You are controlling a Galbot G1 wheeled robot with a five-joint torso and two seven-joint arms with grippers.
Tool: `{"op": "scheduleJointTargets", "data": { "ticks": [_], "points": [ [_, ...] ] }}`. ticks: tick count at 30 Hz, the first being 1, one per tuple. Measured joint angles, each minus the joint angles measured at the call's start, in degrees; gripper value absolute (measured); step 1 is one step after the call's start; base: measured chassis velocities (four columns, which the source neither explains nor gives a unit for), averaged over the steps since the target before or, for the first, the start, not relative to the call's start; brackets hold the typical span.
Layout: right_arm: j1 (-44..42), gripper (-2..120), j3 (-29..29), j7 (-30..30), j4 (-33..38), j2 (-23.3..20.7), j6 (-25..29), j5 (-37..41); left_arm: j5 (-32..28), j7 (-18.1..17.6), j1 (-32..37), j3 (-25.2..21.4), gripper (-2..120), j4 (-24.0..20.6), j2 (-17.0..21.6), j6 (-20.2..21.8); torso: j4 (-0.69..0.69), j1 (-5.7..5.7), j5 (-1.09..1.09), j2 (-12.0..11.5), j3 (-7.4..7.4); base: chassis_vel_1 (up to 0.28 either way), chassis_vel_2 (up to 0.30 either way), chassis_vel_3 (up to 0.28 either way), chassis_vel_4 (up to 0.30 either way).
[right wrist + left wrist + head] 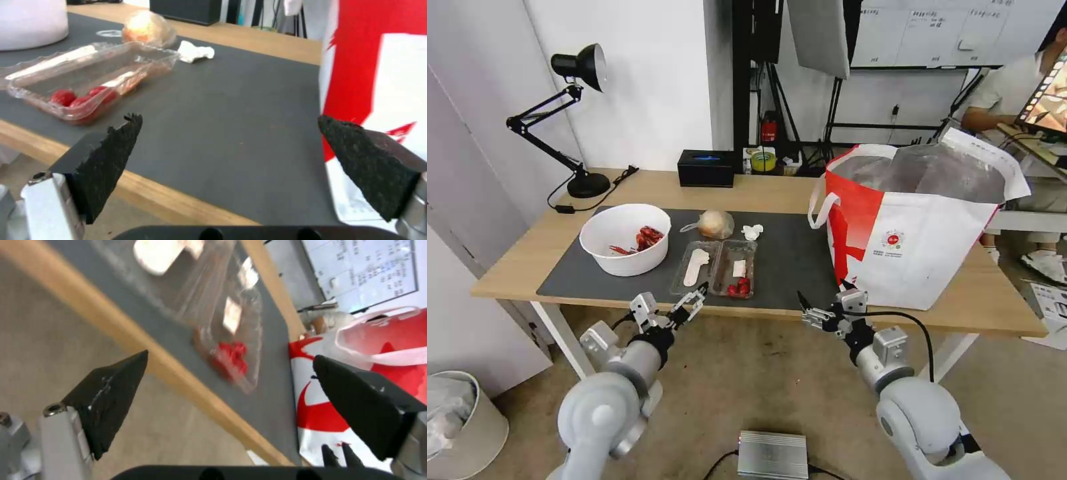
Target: Pick up the trash from the table and place it into the takeout bag.
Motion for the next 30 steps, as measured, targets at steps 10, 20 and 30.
{"op": "scheduleJointTargets", "data": {
  "ticks": [10,20,30],
  "points": [
    [-1.1,100,-0.2,-0.1,-0.3,0.0,1.2,-1.5,-2.4,-2.1,-3.5,0.0,100,3.7,-0.8,-1.5,-0.02,0.0,-0.01,0.0,0.0,0.0,0.0,0.0,0.0],
    [-1.8,100,-0.7,-0.1,0.7,0.2,2.5,-3.5,-1.3,-1.7,-6.4,0.3,100,7.5,-1.2,-3.7,-0.02,0.0,-0.01,0.0,0.0,0.0,0.0,0.0,0.0],
    [-2.4,100,-0.7,0.0,1.2,0.2,2.8,-4.2,-0.7,-1.7,-8.3,1.0,100,9.0,-1.4,-4.4,-0.02,0.0,-0.01,0.0,0.0,0.0,0.0,0.0,0.0]
  ]
}}
